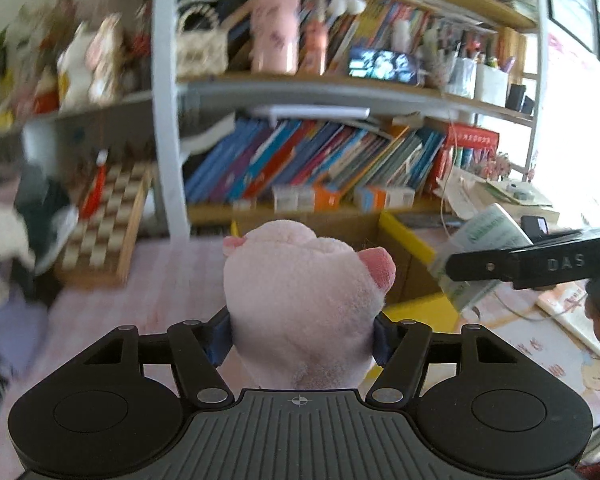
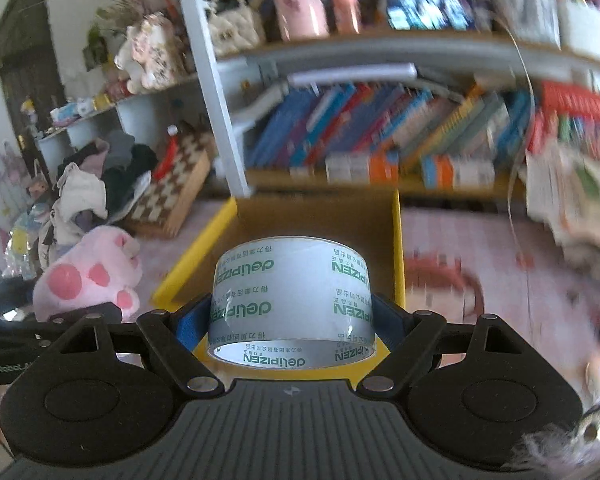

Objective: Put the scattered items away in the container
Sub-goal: 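Lift the pig with the left tool while the right tool carries the tape over the box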

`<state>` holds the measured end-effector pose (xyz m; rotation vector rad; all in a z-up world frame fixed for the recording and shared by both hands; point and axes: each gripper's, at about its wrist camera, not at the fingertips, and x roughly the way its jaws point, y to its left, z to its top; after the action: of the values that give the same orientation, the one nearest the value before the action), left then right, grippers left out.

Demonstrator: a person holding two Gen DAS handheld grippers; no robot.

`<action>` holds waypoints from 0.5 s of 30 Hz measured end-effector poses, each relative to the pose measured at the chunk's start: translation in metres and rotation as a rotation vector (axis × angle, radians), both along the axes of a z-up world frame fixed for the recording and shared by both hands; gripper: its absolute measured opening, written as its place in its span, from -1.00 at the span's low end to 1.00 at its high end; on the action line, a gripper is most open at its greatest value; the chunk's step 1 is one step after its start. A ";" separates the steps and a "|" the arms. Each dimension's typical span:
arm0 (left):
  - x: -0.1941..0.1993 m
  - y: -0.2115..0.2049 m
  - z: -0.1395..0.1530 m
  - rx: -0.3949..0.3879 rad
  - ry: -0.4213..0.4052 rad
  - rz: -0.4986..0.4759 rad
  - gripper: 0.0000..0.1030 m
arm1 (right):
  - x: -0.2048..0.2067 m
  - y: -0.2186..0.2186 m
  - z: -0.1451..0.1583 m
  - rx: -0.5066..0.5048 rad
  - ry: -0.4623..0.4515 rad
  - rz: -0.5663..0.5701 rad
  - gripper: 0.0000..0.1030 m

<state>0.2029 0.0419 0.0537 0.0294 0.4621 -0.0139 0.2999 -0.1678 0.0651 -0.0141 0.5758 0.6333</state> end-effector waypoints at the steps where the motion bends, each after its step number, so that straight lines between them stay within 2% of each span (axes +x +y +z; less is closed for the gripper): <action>1: 0.007 -0.002 0.002 0.024 -0.012 -0.009 0.27 | 0.008 0.003 0.002 -0.005 -0.025 0.010 0.60; 4: 0.031 -0.006 0.004 0.079 -0.011 -0.029 0.27 | 0.031 0.012 0.003 -0.043 -0.082 0.046 0.60; 9: 0.065 -0.011 -0.005 0.142 0.042 -0.077 0.27 | 0.067 0.029 -0.013 -0.154 -0.114 0.142 0.60; 15: 0.104 -0.009 -0.025 0.145 0.140 -0.117 0.28 | 0.099 0.046 -0.034 -0.277 -0.131 0.283 0.60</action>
<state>0.3065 0.0330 0.0288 0.1986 0.6005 -0.0974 0.3986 -0.1214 0.0308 -0.4002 0.5353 0.8161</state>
